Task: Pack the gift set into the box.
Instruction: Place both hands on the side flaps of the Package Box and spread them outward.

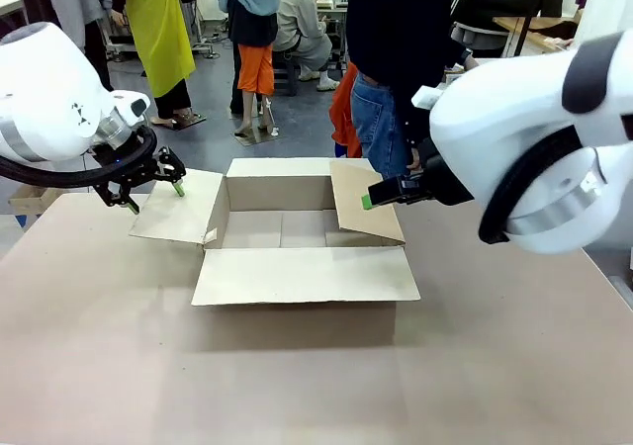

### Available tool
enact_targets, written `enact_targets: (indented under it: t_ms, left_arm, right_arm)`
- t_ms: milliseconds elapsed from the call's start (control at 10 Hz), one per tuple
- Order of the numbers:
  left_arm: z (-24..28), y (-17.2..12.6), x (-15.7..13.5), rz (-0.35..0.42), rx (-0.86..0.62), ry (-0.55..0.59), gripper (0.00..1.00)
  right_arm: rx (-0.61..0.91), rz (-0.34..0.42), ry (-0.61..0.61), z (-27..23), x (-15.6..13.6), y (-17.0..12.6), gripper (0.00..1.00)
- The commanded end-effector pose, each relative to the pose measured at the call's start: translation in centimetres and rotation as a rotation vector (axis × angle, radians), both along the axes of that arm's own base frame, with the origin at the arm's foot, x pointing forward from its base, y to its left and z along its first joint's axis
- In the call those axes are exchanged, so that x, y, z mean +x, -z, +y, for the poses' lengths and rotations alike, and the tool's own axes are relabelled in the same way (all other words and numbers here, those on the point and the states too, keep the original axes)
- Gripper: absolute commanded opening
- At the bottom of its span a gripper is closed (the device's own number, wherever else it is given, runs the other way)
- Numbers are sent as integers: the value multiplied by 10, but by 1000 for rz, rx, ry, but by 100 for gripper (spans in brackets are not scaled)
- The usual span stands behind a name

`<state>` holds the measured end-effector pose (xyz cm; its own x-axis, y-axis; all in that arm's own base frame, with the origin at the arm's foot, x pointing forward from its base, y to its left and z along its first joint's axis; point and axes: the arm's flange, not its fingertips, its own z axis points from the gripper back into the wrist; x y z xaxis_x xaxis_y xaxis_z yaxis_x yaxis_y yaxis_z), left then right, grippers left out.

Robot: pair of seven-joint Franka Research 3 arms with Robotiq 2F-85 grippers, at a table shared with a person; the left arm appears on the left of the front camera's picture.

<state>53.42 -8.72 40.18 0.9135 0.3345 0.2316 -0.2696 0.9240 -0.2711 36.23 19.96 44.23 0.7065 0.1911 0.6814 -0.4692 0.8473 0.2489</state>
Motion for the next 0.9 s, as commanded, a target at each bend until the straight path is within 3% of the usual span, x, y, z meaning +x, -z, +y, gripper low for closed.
enact_targets:
  t_ms: [0, 100, 300, 400, 500, 600, 700, 800]
  left_arm:
    - [-3, -4, -2, 8, 18, -16, 100]
    - [-3, -4, -2, 8, 18, -16, 100]
    - [-3, -4, -2, 8, 18, -16, 100]
    - [-3, -4, -2, 8, 18, -16, 100]
    - [-3, -4, -2, 8, 18, -16, 100]
    - [-3, -4, -2, 8, 18, -16, 100]
    - [-3, -4, -2, 8, 18, -16, 100]
    - [-3, -4, -2, 8, 18, -16, 100]
  right_arm:
    - [-174, 85, -86, 18, 10, -61, 100]
    - [-311, 174, -146, 57, 34, -72, 100]
    - [-473, 192, -90, 125, 55, -59, 100]
    - [-515, 139, -17, 136, 52, -50, 100]
    - [-454, 19, 47, 116, 41, -52, 100]
    - [-449, 147, -64, 104, 33, -44, 100]
    - [-467, 93, -23, 117, 34, -56, 100]
    - [-599, 93, -90, 141, 41, -52, 100]
